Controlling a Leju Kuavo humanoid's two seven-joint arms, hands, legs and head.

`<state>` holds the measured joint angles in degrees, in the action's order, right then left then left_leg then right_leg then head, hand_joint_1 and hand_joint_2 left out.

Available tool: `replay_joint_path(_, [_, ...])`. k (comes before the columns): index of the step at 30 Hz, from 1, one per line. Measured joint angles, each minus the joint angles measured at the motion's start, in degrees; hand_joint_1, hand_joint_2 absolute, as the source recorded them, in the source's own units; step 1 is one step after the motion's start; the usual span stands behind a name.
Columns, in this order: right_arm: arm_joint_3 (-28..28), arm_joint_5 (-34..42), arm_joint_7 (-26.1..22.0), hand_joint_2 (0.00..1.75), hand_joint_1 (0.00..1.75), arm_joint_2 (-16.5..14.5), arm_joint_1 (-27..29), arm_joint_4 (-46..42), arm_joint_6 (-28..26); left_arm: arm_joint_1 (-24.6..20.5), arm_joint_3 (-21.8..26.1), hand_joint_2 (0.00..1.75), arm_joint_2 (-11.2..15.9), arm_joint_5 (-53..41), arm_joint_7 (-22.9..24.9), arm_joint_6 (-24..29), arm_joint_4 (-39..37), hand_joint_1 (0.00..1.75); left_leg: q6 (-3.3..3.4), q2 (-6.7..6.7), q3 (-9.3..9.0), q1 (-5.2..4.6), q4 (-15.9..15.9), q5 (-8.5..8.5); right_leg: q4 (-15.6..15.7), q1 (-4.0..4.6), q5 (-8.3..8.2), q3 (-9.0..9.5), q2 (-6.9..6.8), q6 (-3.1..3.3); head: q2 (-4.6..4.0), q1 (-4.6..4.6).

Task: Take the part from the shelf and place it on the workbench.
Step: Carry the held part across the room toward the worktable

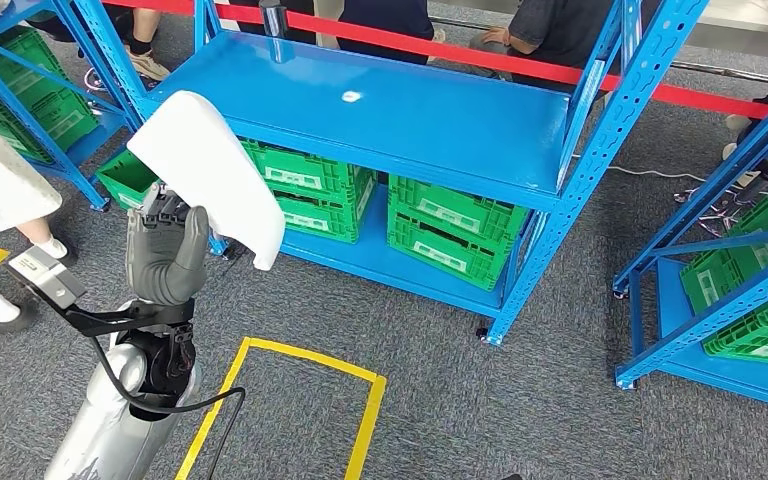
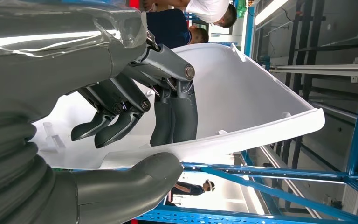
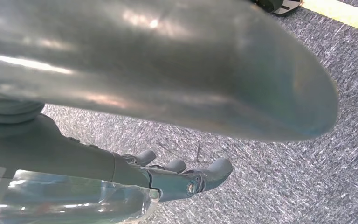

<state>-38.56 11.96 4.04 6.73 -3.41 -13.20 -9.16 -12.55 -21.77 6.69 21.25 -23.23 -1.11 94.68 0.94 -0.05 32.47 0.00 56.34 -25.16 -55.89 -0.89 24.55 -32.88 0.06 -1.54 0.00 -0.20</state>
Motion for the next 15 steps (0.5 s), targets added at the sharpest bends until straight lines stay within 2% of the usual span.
replay_joint_path(15, [0.00,0.00,0.00,0.00,0.00,0.00,0.00,0.00,0.00,0.00,0.00,1.75,0.00,0.00,0.00,0.00,0.00,1.75,0.00,0.00,0.00,0.00,0.00,0.00,0.00,0.00,0.00,0.00,0.00,0.00,0.00,0.00])
